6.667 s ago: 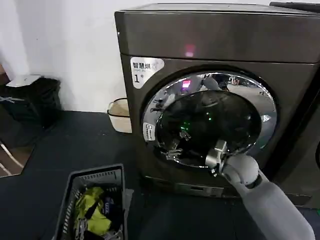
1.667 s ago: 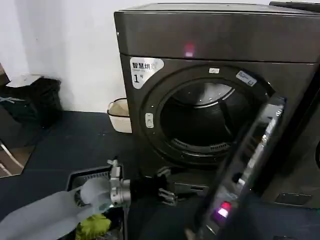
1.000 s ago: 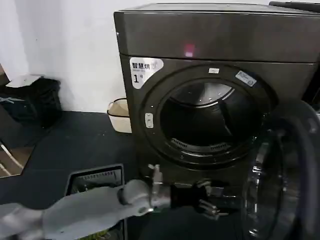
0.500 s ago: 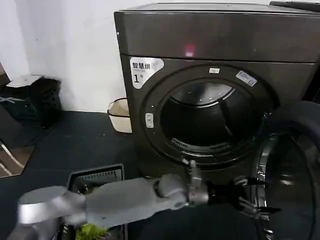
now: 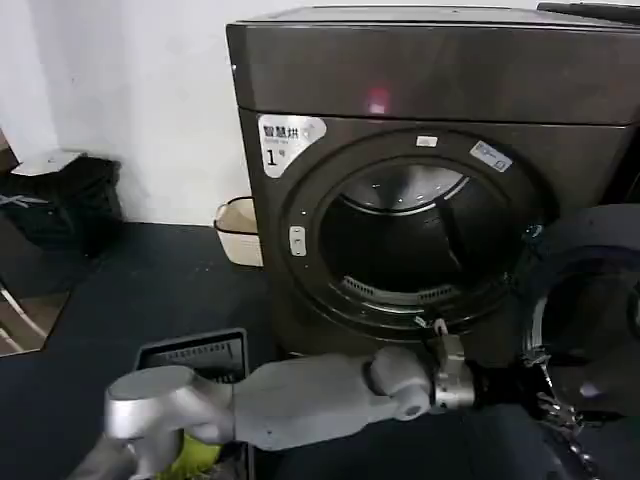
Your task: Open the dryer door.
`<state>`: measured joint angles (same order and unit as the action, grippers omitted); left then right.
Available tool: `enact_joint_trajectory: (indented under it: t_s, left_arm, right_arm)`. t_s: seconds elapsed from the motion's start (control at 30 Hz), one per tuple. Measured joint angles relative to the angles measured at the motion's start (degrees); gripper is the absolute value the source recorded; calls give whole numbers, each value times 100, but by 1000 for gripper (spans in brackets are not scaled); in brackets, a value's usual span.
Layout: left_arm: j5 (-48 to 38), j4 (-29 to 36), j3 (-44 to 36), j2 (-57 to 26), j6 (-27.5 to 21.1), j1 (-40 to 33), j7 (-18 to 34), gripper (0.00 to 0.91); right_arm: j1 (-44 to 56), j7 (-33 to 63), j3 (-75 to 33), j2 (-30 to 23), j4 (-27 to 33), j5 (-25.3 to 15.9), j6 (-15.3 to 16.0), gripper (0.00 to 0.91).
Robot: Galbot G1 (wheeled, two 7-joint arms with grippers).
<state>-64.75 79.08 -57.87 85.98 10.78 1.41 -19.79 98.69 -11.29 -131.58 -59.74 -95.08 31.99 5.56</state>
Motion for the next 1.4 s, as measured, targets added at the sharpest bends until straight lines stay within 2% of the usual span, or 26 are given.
enact_joint_trajectory:
  t_s: [0.43,1.4]
  left_arm:
    - [301,-295,160,391,146,-5,472,907]
    - [1365,-1016,447,622,599,87,870,907]
  right_arm:
    - [-2,-29,15,-7,-36,10,-20,907]
    - [-1,-70,54,-31,-73,23,-102,907]
